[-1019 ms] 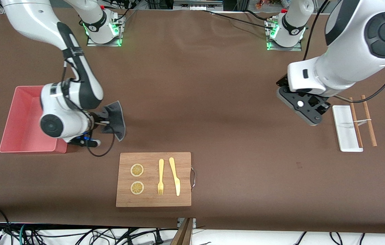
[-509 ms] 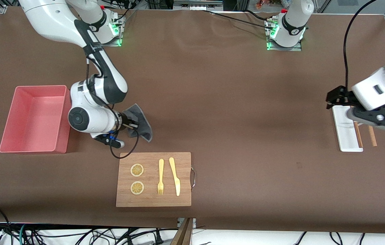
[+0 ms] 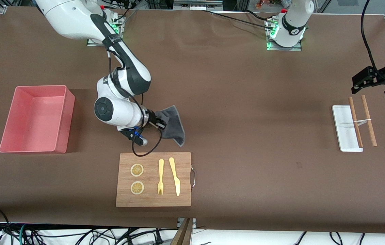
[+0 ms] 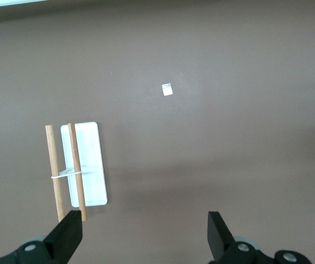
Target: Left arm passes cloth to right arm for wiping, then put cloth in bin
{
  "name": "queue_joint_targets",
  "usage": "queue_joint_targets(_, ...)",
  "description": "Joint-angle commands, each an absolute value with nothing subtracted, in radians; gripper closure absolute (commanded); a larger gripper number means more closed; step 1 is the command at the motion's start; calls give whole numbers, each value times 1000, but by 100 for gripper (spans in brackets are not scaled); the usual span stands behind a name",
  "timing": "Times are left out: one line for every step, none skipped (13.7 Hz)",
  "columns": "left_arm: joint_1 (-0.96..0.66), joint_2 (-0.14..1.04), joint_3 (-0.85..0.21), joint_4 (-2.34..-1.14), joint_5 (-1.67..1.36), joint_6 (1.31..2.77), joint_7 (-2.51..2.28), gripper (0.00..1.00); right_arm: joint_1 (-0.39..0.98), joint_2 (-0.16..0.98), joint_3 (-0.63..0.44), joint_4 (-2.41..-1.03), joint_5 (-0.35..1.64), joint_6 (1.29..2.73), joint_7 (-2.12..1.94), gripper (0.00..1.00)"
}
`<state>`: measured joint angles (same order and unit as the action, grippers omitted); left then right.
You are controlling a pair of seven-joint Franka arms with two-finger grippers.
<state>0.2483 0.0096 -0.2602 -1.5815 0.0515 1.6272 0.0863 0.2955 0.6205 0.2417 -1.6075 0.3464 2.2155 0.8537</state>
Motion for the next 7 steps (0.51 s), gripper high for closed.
queue_joint_targets(261, -26, -279, -1632, 63, 1647, 67, 0, 276, 629, 238, -1586, 362, 2174, 824, 100)
queue_joint_targets(259, -28, -279, -1632, 63, 1647, 67, 0, 265, 627, 217, -1586, 359, 2111, 765, 100)
queue_joint_targets(259, -25, -279, -1631, 57, 1649, 67, 0, 258, 624, 174, -1586, 359, 2055, 691, 100)
queue_joint_targets(259, -25, -279, -1631, 35, 1649, 66, 0, 253, 623, 135, -1586, 359, 1996, 617, 100)
queue_joint_targets(259, -25, -279, -1631, 29, 1651, 67, 0, 244, 620, 100, -1586, 360, 1952, 551, 100)
queue_joint_targets(258, -25, -279, -1629, 29, 1648, 66, 0, 239, 620, 62, -1586, 360, 1910, 487, 100)
queue_joint_targets(255, -20, -282, -1621, 29, 1647, 66, 0, 238, 618, 23, -1588, 360, 1873, 432, 100)
